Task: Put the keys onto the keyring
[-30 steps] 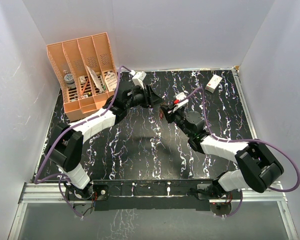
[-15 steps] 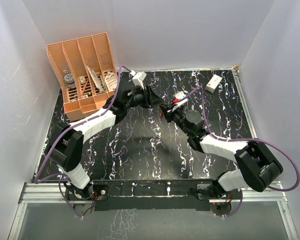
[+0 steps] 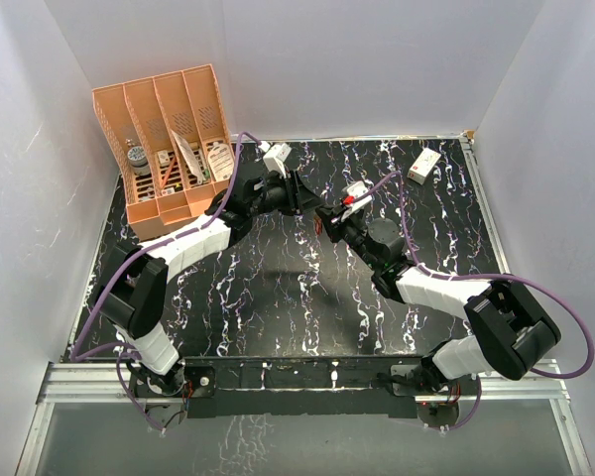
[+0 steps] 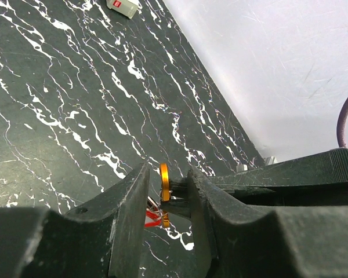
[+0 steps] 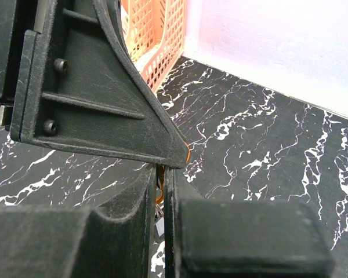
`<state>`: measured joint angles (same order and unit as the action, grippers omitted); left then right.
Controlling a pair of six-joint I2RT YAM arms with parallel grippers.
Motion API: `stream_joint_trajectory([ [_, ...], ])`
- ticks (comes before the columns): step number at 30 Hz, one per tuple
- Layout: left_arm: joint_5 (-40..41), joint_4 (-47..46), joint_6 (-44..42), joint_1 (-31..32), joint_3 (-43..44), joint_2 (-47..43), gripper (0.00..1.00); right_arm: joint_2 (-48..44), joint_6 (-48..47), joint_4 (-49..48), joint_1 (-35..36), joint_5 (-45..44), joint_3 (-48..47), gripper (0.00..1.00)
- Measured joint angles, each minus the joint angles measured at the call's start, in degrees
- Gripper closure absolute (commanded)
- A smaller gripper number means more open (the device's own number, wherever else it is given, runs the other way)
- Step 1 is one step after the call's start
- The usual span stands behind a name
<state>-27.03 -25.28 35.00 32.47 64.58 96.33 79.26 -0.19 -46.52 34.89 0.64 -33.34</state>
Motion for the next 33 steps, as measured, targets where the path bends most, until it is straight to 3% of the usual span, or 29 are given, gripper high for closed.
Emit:
stream_joint_trajectory([
  [8,0.00,0.02,0.35,0.00,0.02,0.02,0.80,0.61,0.02,-0.09,0.00,0.66,0.00,1.00],
  [19,0.07,0.04,0.44,-0.11,0.02,0.02,0.85,0.61,0.02,-0.20,0.00,0.81,-0.37,1.00],
  [25,0.44,0.11,0.61,-0.13,0.02,0.04,0.99,0.61,0.02,-0.24,0.00,0.81,-0.48,1.00],
  [33,0.46,0.09,0.63,-0.11,0.24,0.28,1.00,0.61,0.00,-0.22,0.00,0.81,-0.55,1.00],
])
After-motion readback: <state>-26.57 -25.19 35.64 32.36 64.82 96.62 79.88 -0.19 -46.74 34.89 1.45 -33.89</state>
